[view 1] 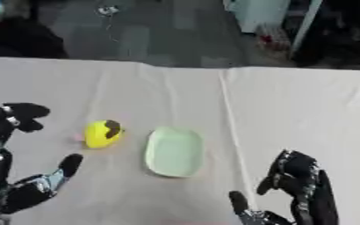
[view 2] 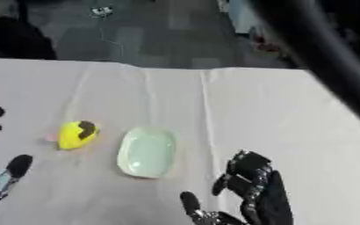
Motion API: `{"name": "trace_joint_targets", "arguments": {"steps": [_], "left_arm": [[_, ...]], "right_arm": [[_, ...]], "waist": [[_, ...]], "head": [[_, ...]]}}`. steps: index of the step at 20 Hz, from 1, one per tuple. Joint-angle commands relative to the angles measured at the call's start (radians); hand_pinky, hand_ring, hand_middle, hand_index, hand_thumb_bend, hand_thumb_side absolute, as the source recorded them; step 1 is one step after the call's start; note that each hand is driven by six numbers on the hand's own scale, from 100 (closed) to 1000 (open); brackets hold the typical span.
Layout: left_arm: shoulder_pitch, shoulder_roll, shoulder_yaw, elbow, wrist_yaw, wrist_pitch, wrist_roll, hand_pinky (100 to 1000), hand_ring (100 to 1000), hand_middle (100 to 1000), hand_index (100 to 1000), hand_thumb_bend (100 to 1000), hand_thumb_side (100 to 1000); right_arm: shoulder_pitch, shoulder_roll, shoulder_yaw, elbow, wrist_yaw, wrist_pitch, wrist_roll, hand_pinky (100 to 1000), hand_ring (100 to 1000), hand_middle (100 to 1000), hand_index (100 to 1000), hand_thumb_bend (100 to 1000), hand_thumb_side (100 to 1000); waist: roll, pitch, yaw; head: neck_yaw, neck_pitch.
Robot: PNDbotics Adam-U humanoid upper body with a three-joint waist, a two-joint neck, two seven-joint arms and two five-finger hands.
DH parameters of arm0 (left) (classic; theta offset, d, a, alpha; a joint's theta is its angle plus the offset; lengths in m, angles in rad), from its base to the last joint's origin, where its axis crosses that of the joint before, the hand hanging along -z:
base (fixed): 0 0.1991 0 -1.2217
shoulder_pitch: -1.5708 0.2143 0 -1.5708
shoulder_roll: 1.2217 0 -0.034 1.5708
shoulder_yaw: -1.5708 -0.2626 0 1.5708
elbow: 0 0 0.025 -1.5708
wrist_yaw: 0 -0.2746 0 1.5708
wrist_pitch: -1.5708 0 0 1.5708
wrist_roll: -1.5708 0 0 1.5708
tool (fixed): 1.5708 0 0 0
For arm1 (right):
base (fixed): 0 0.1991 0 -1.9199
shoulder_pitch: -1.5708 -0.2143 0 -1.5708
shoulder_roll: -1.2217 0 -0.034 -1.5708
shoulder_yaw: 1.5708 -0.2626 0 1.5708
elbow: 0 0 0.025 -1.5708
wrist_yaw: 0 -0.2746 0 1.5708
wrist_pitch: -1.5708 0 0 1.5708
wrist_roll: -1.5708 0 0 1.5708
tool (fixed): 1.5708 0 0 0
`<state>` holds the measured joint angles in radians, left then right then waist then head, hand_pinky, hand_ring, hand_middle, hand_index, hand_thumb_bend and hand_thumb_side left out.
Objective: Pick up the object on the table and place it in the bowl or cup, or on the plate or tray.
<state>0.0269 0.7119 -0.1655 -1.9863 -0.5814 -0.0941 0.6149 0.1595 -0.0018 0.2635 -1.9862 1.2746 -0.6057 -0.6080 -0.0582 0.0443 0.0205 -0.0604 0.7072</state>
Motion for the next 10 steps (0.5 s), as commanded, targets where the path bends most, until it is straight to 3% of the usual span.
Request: {"name": "trace_joint_targets", "arguments": {"steps": [1, 7, 8, 9, 10], "left_arm": [[-0.024, 0.128, 0.035, -0.014, 0.029, 0.016, -0.078, 464, 519, 641, 721, 583, 844], [-0.097, 0.257, 0.039, -0.014, 0.052, 0.094, -0.282, 515, 561, 683, 740, 619, 856], [-0.112, 0.268, 0.039, -0.014, 0.054, 0.106, -0.318, 491, 541, 663, 728, 599, 835], [-0.122, 0.277, 0.039, -0.014, 0.054, 0.111, -0.345, 566, 600, 720, 759, 631, 904], [-0.136, 0.294, 0.034, -0.014, 0.042, 0.116, -0.392, 544, 583, 705, 752, 627, 886]], "right_arm": [[0.005, -0.005, -0.002, -0.014, -0.006, -0.301, -0.299, 300, 301, 218, 328, 384, 498], [0.004, -0.024, 0.001, -0.014, -0.016, -0.301, -0.299, 300, 301, 218, 328, 380, 500], [0.003, -0.028, 0.0, -0.014, -0.021, -0.301, -0.299, 301, 301, 218, 329, 387, 499], [0.002, -0.031, -0.001, -0.014, -0.024, -0.301, -0.299, 300, 302, 219, 329, 378, 502], [0.001, -0.036, 0.0, -0.014, -0.03, -0.301, -0.299, 299, 301, 218, 328, 378, 501]], "waist": [[0.01, -0.009, -0.003], [0.019, -0.011, -0.022], [0.02, -0.011, -0.025], [0.021, -0.01, -0.028], [0.023, -0.01, -0.034]], "head": [[0.014, -0.011], [0.036, -0.022], [0.039, -0.024], [0.042, -0.025], [0.048, -0.026]]}}
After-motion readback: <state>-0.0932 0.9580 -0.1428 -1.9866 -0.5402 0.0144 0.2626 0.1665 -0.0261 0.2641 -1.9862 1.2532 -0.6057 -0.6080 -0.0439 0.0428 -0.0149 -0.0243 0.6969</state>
